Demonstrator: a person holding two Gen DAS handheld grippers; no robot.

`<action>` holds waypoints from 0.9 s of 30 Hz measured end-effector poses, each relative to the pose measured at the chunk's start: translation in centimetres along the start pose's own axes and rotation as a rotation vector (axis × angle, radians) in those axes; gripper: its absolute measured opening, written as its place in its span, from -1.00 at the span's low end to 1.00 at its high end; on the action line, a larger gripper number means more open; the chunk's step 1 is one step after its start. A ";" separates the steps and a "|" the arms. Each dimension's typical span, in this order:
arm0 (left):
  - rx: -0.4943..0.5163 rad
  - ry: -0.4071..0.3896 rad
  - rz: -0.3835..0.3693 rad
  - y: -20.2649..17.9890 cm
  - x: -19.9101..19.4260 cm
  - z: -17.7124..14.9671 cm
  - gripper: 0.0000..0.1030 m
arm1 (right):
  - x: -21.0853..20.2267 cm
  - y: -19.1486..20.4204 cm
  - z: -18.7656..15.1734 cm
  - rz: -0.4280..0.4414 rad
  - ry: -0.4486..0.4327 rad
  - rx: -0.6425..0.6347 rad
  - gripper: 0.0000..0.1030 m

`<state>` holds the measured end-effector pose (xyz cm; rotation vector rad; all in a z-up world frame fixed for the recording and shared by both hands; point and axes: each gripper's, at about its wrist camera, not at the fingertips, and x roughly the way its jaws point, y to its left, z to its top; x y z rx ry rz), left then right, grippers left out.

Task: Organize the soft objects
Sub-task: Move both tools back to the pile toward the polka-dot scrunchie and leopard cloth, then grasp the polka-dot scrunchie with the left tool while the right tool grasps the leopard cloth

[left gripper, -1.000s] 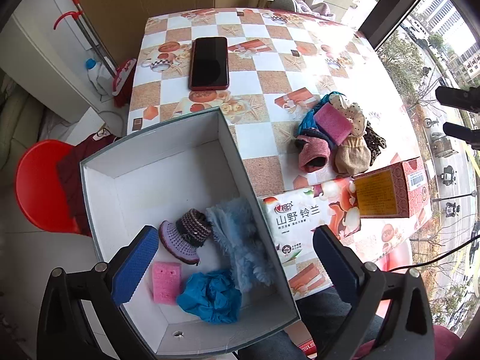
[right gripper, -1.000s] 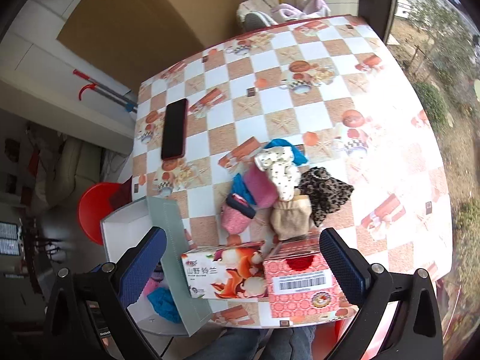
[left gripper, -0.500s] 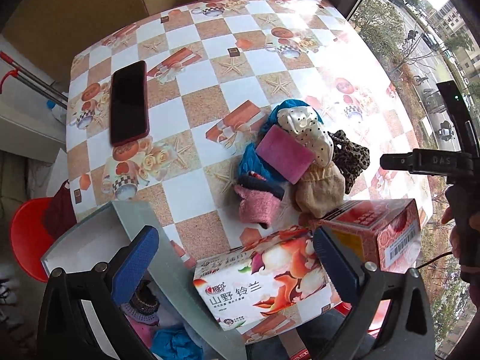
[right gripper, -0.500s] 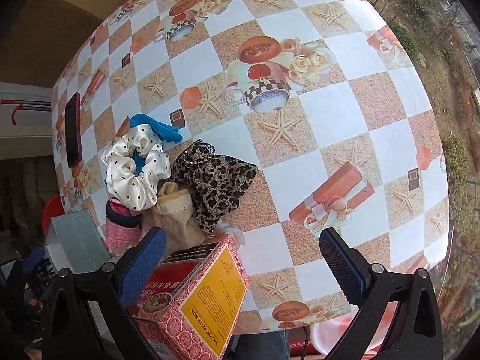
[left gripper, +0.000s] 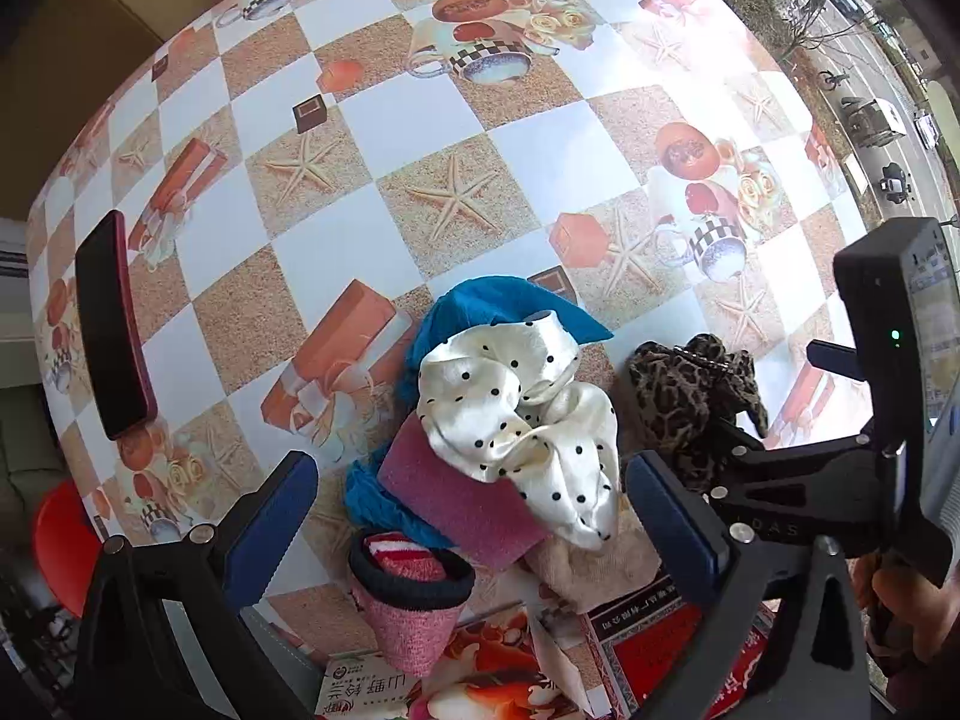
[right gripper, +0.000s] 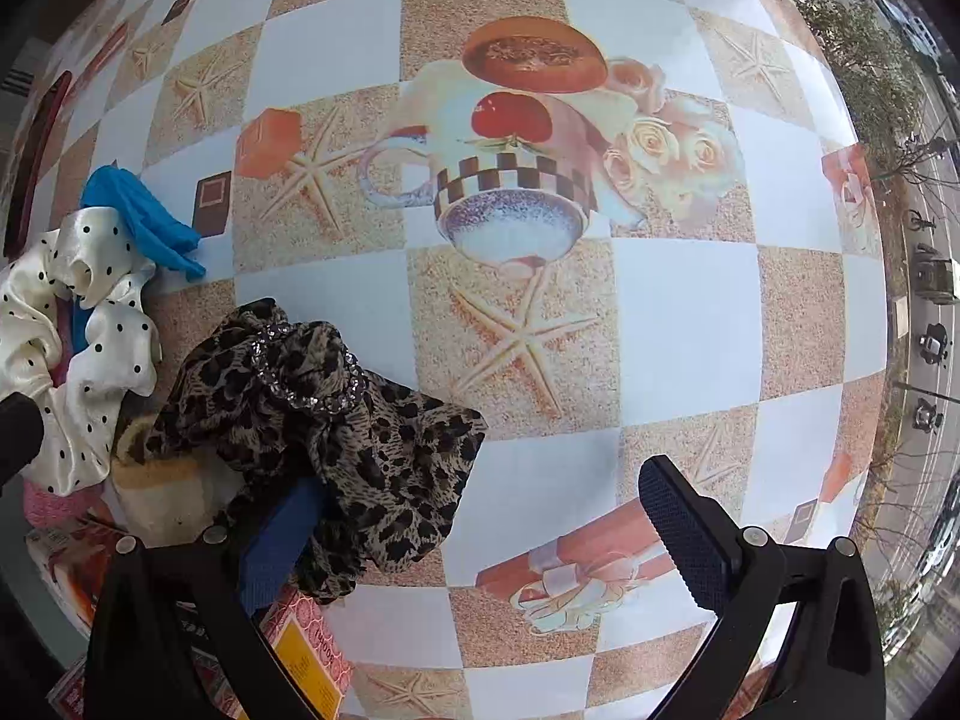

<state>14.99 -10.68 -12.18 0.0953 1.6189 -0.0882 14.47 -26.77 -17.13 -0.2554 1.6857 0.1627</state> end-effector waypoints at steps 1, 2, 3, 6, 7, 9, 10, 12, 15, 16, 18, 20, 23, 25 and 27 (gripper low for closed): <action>0.011 0.006 0.022 -0.3 0.6 0.5 1.00 | 0.2 -1.0 -0.2 -0.004 0.004 0.017 1.00; 0.021 0.011 0.040 -0.4 1.2 0.9 1.00 | 0.4 -2.1 -0.5 -0.005 0.007 0.037 1.00; 0.029 0.009 0.061 -0.5 1.7 1.5 1.00 | 0.5 -3.3 -0.7 -0.002 0.009 0.059 1.00; 0.056 -0.030 0.196 0.7 2.3 3.9 1.00 | 0.8 -6.9 -1.6 0.006 0.014 0.134 1.00; 0.039 -0.047 0.239 1.6 2.0 4.8 1.00 | 0.8 -8.0 -1.9 -0.001 0.015 0.157 1.00; -0.028 -0.074 0.227 3.8 0.6 6.3 1.00 | 0.4 -9.8 -2.5 -0.041 0.012 0.195 1.00; -0.065 -0.087 0.185 4.9 -0.4 6.7 0.99 | 0.1 -10.6 -2.9 -0.053 0.004 0.216 1.00; -0.116 -0.111 0.122 6.6 -2.1 6.8 0.99 | -0.8 -11.8 -3.7 -0.017 -0.026 0.255 1.00; -0.141 -0.111 0.094 7.6 -2.9 5.8 0.99 | -2.0 -12.6 -4.7 0.084 -0.066 0.286 1.00; -0.141 -0.101 0.088 7.7 -2.8 5.4 1.00 | -2.3 -12.7 -4.9 0.113 -0.075 0.287 1.00; -0.141 -0.077 0.075 7.2 -2.3 4.8 1.00 | -2.5 -12.3 -4.8 0.155 -0.085 0.282 1.00; -0.142 -0.059 0.073 6.4 -1.6 4.8 1.00 | -2.5 -11.6 -4.6 0.179 -0.089 0.267 1.00; -0.141 -0.041 0.075 5.1 -0.8 4.8 1.00 | -1.9 -10.6 -3.9 0.162 -0.077 0.227 1.00; -0.138 -0.035 0.093 4.3 -0.4 5.0 0.99 | -1.0 -10.0 -3.3 0.144 -0.058 0.208 1.00; -0.136 -0.026 0.111 3.6 0.1 5.1 0.85 | 0.2 -9.9 -2.8 0.118 -0.033 0.197 1.00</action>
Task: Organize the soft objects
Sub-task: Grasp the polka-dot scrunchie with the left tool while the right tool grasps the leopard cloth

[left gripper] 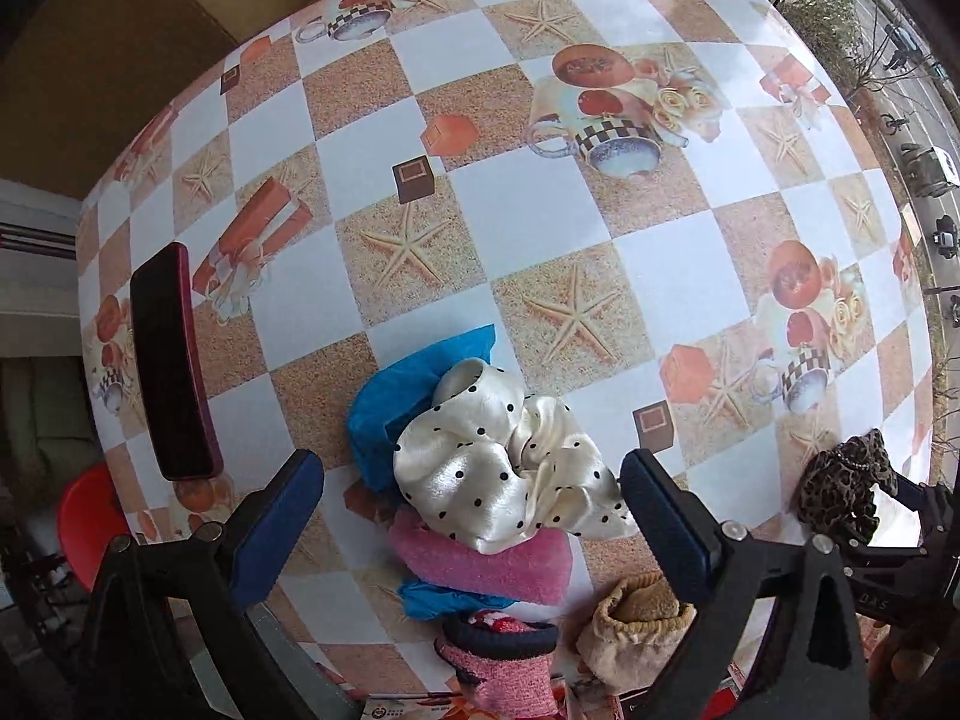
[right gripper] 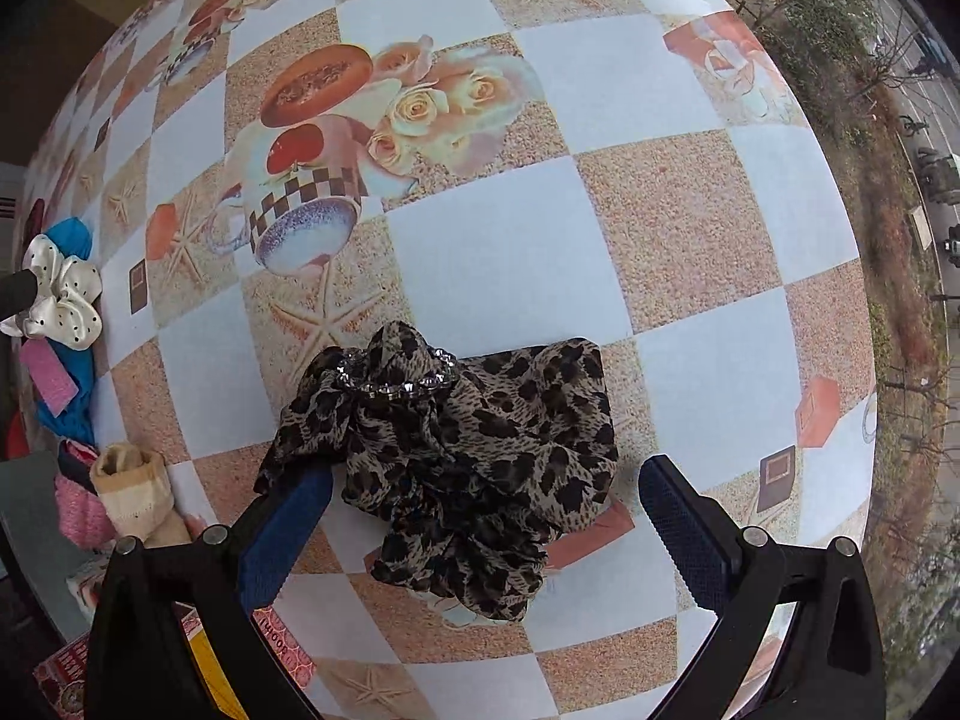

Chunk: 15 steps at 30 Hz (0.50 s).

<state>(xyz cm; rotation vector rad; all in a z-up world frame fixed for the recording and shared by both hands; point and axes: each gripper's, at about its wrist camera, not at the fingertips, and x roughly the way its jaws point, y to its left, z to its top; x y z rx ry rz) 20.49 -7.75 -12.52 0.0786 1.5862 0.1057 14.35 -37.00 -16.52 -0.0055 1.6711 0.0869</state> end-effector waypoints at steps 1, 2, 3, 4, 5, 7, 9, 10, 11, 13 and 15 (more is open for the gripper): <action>0.001 0.012 -0.009 -0.3 0.2 0.0 0.67 | 0.4 -0.1 0.2 -0.022 0.000 -0.011 1.00; 0.000 0.029 -0.025 -0.5 0.5 -0.1 0.45 | 0.4 0.0 0.1 -0.049 -0.008 -0.029 1.00; 0.000 0.046 -0.028 -0.7 0.8 -0.2 0.38 | 0.4 0.0 0.0 -0.057 -0.013 -0.038 1.00; 0.005 0.060 -0.015 -0.9 1.1 -0.3 0.31 | 0.5 0.3 -0.1 -0.054 -0.020 -0.034 1.00; 0.011 0.066 -0.002 -1.1 1.3 -0.4 0.23 | 0.4 0.3 -0.3 -0.054 -0.027 -0.034 1.00; 0.021 0.076 -0.017 -1.2 1.6 -0.6 -0.14 | 0.3 -0.1 -0.6 -0.055 -0.040 -0.035 1.00; 0.024 0.081 -0.040 -1.3 1.5 -0.9 -0.41 | 0.3 0.0 -0.8 -0.057 -0.028 -0.052 1.00; 0.028 0.070 -0.050 -1.3 1.3 -1.0 -0.53 | 0.1 2.1 -1.6 -0.061 -0.006 -0.075 1.00; 0.032 0.055 -0.060 -1.3 1.0 -1.2 -0.61 | -0.1 2.7 -1.5 -0.061 0.013 -0.088 1.00; 0.034 0.022 -0.078 -1.3 0.0 -1.4 -0.63 | -0.3 2.8 -1.5 -0.029 -0.002 -0.062 0.96; 0.038 -0.021 -0.086 -1.5 -1.1 -1.9 -0.64 | -1.0 2.8 -1.9 -0.040 -0.037 -0.033 0.63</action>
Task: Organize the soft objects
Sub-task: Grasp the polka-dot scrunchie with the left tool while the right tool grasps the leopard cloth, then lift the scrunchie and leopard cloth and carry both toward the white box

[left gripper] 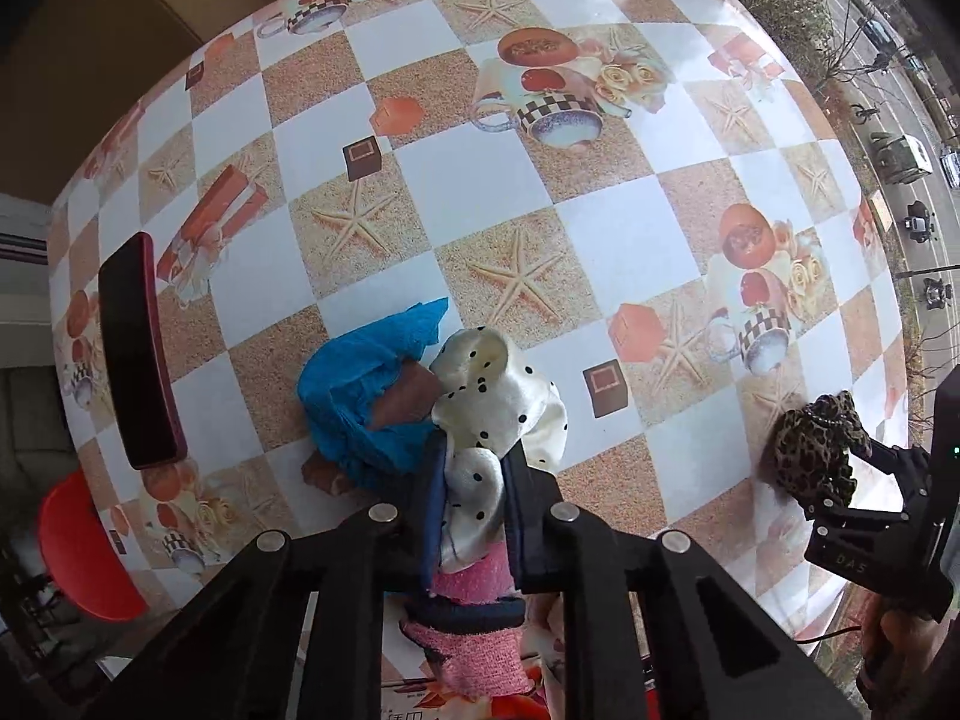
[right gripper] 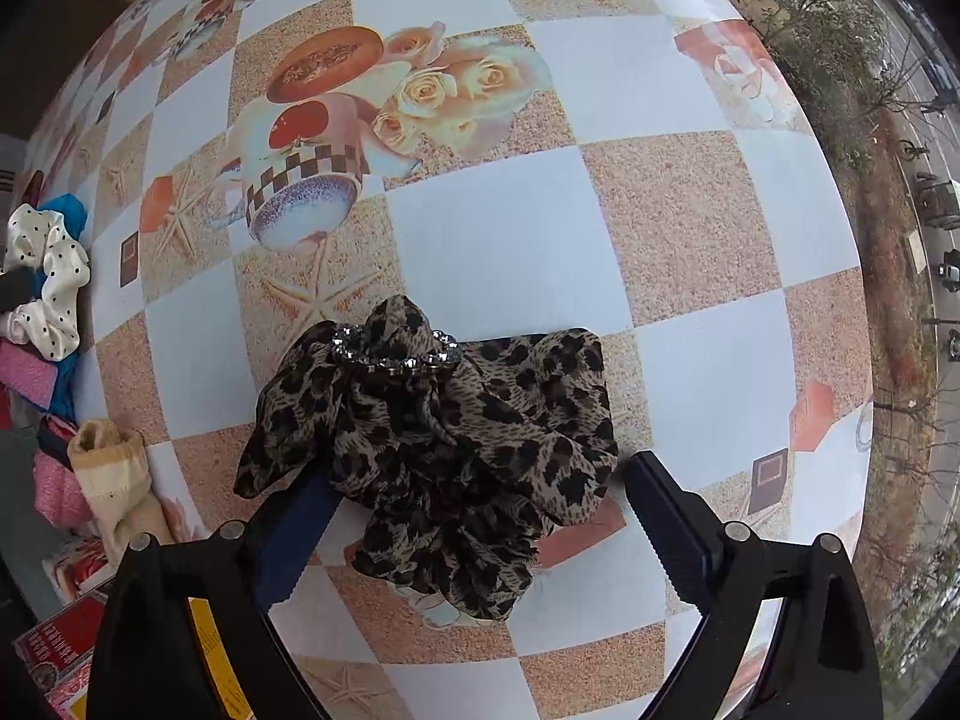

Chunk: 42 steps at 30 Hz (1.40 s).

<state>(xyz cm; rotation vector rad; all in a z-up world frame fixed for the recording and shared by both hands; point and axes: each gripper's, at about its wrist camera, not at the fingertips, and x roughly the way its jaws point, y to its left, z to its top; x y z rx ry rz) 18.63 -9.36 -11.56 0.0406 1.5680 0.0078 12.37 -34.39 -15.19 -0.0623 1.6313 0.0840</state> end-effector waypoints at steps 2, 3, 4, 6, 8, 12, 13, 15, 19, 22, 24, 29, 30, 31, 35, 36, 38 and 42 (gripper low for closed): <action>0.009 -0.034 -0.001 -0.2 -1.0 -0.3 -0.64 | -1.1 0.0 -0.6 -0.006 -0.048 -0.009 -0.11; 0.013 -0.048 -0.002 -0.3 -1.4 -0.5 -0.65 | -1.5 0.1 -0.8 0.009 -0.060 -0.020 -0.24; 0.013 -0.061 -0.006 -0.3 -1.8 -0.7 -0.65 | -1.7 0.2 -1.1 0.030 -0.065 -0.022 -0.28; 0.007 -0.082 -0.013 -0.3 -2.7 -1.2 -0.65 | -2.3 0.1 -1.6 0.068 -0.082 -0.007 -0.36; -0.001 -0.107 -0.018 0.4 -4.1 -2.0 -0.65 | -3.2 -0.3 -2.2 0.111 -0.100 0.024 -0.36; -0.005 -0.158 -0.019 1.6 -6.2 -3.4 -0.64 | -4.9 -1.0 -3.9 0.182 -0.118 0.069 -0.36; -0.004 -0.164 -0.018 1.5 -6.7 -3.9 -0.65 | -5.1 -1.0 -4.4 0.187 -0.120 0.074 -0.36; 0.001 -0.174 -0.012 1.6 -7.2 -4.8 -0.64 | -5.8 -1.1 -5.5 0.197 -0.124 0.083 -0.36; 0.002 -0.185 -0.007 1.5 -8.0 -7.5 -0.64 | -6.3 -2.3 -6.0 0.213 -0.129 0.100 -0.36; -0.001 -0.173 -0.022 1.5 -7.9 -9.4 -0.64 | -6.1 -2.0 -6.0 0.217 -0.134 0.112 -0.36; 0.008 -0.170 -0.023 1.5 -7.9 -10.7 -0.64 | -5.7 -1.3 -5.9 0.218 -0.137 0.120 -0.36; 0.028 -0.167 -0.031 1.5 -8.2 -13.8 -0.64 | -6.0 -0.3 -7.2 0.219 -0.144 0.140 -0.36; 0.035 -0.170 -0.032 1.5 -8.4 -14.4 -0.64 | -6.2 -0.1 -7.7 0.215 -0.146 0.140 -0.36; 0.042 -0.172 -0.032 1.6 -8.6 -15.0 -0.64 | -6.4 0.1 -8.2 0.210 -0.146 0.138 -0.36; 0.073 -0.173 -0.047 1.5 -8.9 -17.6 -0.64 | -7.0 1.0 -10.5 0.190 -0.144 0.127 -0.36; 0.085 -0.172 -0.050 1.5 -9.0 -18.2 -0.64 | -7.2 1.3 -11.1 0.187 -0.144 0.127 -0.36; 0.113 -0.168 -0.051 1.2 -9.0 -19.5 -0.64 | -7.7 1.8 -12.4 0.179 -0.149 0.127 -0.35; 0.164 -0.161 -0.062 0.7 -9.3 -21.8 -0.64 | -8.4 3.0 -14.9 0.179 -0.156 0.135 -0.36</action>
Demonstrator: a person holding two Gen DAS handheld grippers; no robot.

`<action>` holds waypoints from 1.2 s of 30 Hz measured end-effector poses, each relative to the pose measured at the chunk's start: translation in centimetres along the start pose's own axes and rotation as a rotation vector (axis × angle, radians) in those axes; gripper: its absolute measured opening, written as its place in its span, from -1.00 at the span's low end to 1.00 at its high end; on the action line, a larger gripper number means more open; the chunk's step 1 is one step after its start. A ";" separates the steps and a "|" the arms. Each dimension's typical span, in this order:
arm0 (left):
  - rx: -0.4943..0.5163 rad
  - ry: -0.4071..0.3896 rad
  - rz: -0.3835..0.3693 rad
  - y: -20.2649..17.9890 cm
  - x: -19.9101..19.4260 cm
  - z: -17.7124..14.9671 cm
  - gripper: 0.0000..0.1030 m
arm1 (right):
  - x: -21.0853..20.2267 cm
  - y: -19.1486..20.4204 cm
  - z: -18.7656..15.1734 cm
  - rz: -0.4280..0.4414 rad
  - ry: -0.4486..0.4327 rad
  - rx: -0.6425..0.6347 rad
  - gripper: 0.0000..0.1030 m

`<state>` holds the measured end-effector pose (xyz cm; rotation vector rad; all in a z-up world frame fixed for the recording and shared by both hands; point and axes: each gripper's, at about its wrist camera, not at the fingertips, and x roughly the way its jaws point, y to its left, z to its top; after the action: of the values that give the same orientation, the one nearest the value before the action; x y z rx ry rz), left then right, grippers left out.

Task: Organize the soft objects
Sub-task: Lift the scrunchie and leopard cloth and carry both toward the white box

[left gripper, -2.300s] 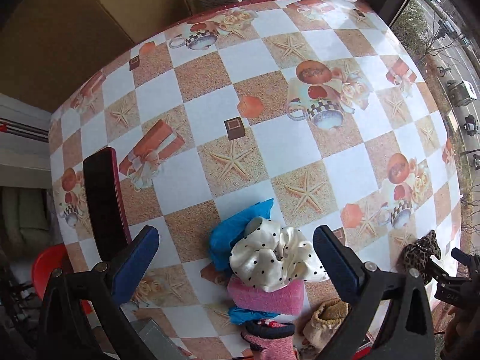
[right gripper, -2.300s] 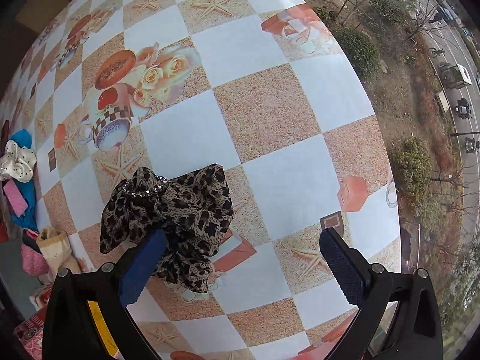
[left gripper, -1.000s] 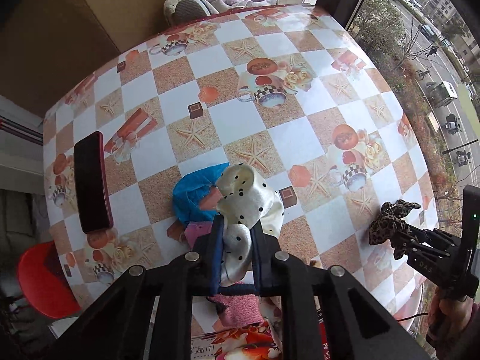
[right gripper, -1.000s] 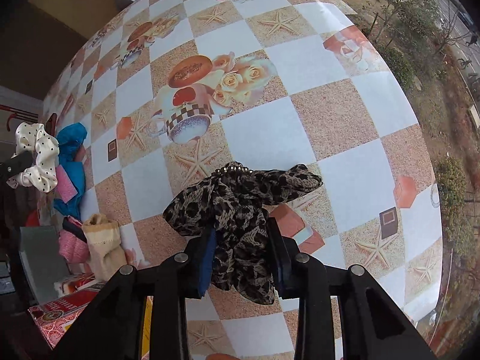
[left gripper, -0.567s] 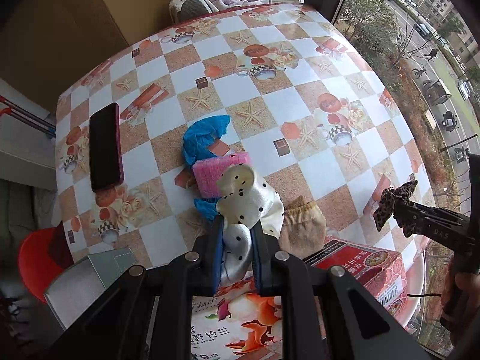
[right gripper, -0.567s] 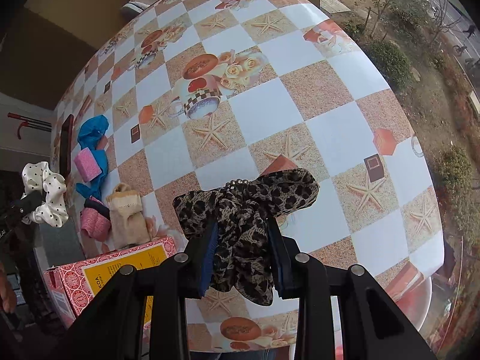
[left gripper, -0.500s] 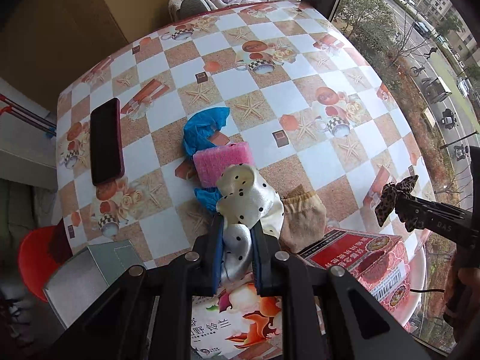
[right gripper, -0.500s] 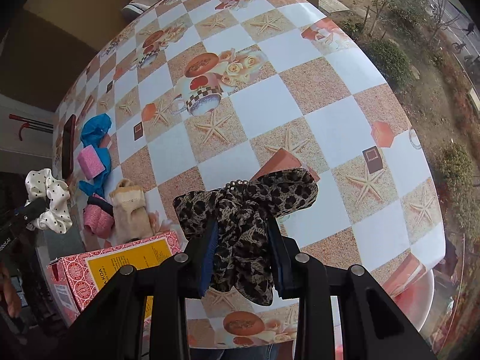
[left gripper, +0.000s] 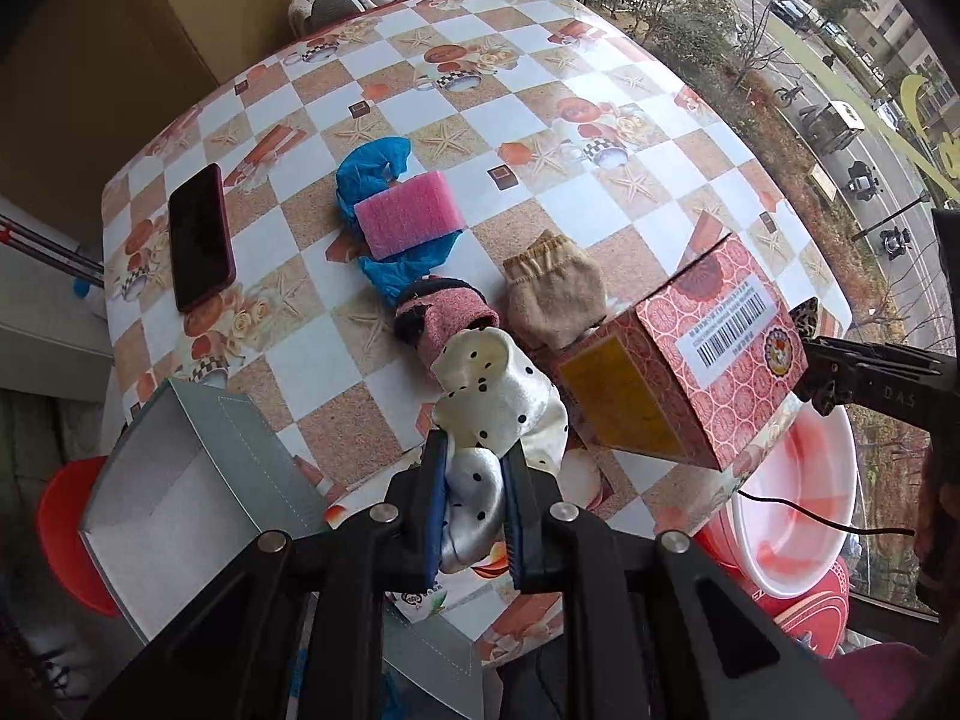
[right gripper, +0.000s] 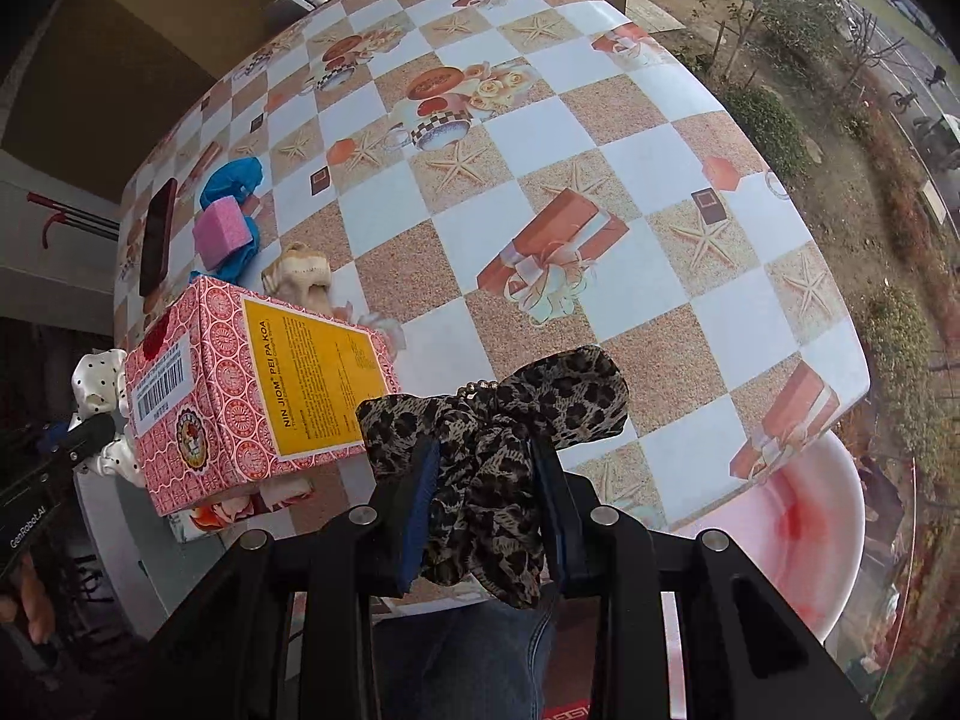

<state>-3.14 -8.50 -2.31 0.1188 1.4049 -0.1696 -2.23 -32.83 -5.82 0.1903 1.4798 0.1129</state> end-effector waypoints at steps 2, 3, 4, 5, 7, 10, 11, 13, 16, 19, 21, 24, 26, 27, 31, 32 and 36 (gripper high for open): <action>0.024 -0.006 -0.004 -0.3 -0.4 -0.8 -0.64 | -0.6 0.7 -1.2 0.002 -0.007 -0.006 -0.36; 0.035 -0.011 -0.004 -0.5 -0.7 -1.2 -0.64 | -0.8 1.1 -1.8 0.003 -0.011 -0.013 -0.36; 0.045 -0.016 -0.005 -0.6 -0.9 -1.6 -0.64 | -1.1 1.6 -2.4 0.004 -0.014 -0.020 -0.36; 0.053 -0.021 -0.007 -0.6 -1.1 -1.9 -0.64 | -1.3 2.0 -3.0 0.000 -0.016 -0.026 -0.36; 0.062 -0.032 -0.010 -0.5 -1.5 -2.4 -0.64 | -1.6 2.9 -4.1 0.002 -0.018 -0.036 -0.36; 0.070 -0.046 -0.013 -0.2 -2.0 -3.2 -0.64 | -1.7 4.1 -5.5 0.006 -0.021 -0.050 -0.36; 0.071 -0.050 -0.012 0.0 -2.2 -3.4 -0.64 | -1.7 4.3 -5.8 0.003 -0.024 -0.051 -0.36; 0.064 -0.058 -0.013 0.4 -2.5 -3.8 -0.64 | -1.6 4.3 -6.1 0.009 -0.032 -0.029 -0.36; 0.048 -0.067 -0.015 1.1 -3.1 -4.4 -0.64 | -1.4 3.0 -6.1 0.028 -0.041 0.043 -0.35; 0.036 -0.080 -0.012 1.7 -3.6 -4.9 -0.64 | -1.2 1.3 -5.7 0.033 -0.035 0.108 0.31; 0.027 -0.091 -0.009 2.0 -4.1 -5.2 -0.64 | -1.5 0.2 -5.6 0.007 -0.061 0.140 0.58; 0.012 -0.096 -0.005 2.6 -4.5 -5.5 -0.64 | -0.9 -1.1 -5.3 -0.012 -0.050 0.171 0.58; 0.004 -0.097 0.002 2.9 -4.6 -5.6 -0.64 | 0.2 -1.8 -5.0 -0.025 -0.020 0.189 0.58; 0.000 -0.098 0.006 3.0 -4.7 -5.6 -0.64 | 0.8 -2.1 -4.9 -0.032 -0.007 0.192 0.58; -0.023 -0.095 0.019 3.7 -5.2 -5.7 -0.64 | 3.7 -1.8 -4.4 -0.064 0.056 0.152 0.58; -0.025 -0.092 0.025 3.9 -5.2 -5.8 -0.64 | 4.4 -1.6 -4.3 -0.063 0.065 0.141 0.58; -0.025 -0.073 0.050 4.3 -5.4 -6.0 -0.64 | 7.2 -0.7 -3.3 -0.087 0.092 0.107 0.58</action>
<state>-9.03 -2.94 1.94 0.1255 1.3293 -0.1134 -4.91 -31.99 -13.28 0.2090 1.5852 -0.0284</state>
